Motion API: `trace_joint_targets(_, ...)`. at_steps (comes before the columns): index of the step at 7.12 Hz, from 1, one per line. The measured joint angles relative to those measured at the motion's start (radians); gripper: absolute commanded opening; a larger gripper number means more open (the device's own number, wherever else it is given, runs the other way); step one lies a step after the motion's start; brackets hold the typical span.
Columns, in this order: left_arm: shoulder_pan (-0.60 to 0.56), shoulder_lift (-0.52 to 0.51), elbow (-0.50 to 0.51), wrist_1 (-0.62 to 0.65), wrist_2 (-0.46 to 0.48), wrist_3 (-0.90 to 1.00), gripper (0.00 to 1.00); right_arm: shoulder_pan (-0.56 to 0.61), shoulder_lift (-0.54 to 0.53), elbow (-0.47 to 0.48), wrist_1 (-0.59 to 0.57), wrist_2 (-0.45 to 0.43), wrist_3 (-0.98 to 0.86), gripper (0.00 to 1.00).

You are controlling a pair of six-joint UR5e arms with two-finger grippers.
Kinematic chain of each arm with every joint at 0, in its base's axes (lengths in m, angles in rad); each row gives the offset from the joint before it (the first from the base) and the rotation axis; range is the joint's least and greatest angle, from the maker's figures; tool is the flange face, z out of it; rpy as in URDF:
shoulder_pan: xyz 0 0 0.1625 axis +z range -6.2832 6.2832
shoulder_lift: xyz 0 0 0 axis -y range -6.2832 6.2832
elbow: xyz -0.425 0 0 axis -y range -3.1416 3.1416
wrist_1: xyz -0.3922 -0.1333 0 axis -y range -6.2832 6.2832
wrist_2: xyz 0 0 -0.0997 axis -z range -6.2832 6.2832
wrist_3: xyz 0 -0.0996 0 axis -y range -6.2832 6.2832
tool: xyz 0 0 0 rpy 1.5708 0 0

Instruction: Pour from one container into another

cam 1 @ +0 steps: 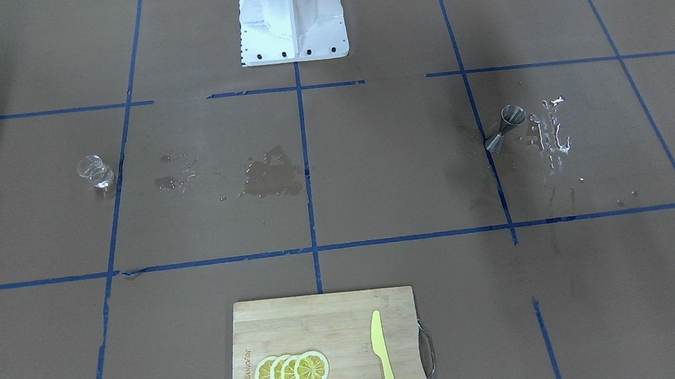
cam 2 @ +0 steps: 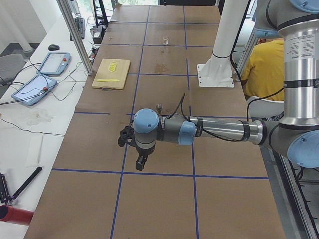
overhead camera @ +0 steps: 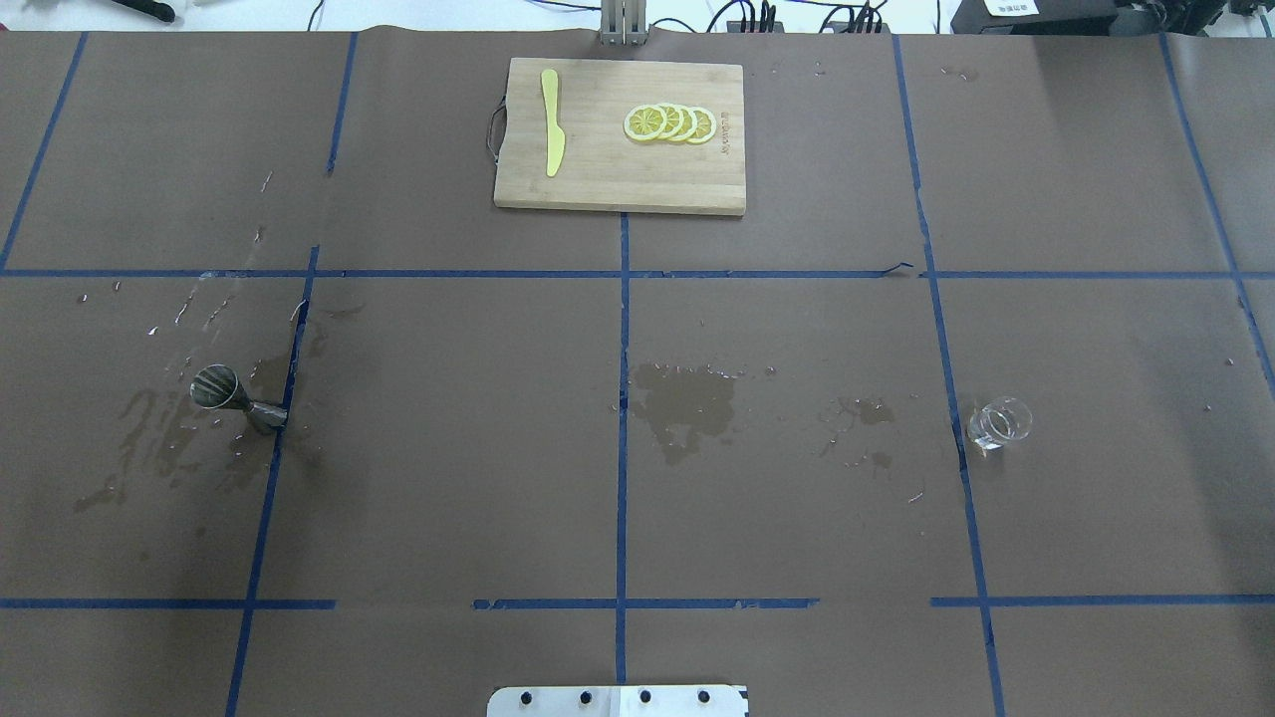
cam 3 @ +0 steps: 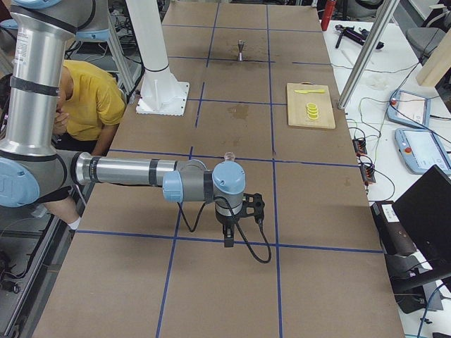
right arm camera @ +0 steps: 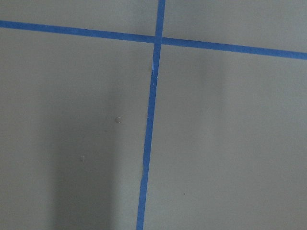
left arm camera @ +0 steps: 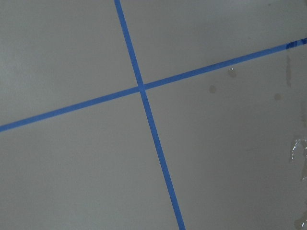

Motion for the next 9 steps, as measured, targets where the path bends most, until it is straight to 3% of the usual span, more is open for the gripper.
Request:
trace_joint_targets(4, 0.001, -0.013, 0.018, -0.170, -0.008, -0.001, 1.00, 0.001, 0.050, 0.049, 0.003, -0.006, 0.009, 1.00)
trace_joint_targets(8, 0.001, -0.020, 0.100, -0.609, -0.102, -0.035, 1.00, 0.001, 0.060, 0.055, 0.027, 0.002, 0.014, 1.00)
trace_joint_targets(9, 0.000, -0.023, 0.107, -0.661, -0.117, -0.070, 1.00, 0.001, 0.060, 0.052, 0.045, 0.007, 0.014, 1.00)
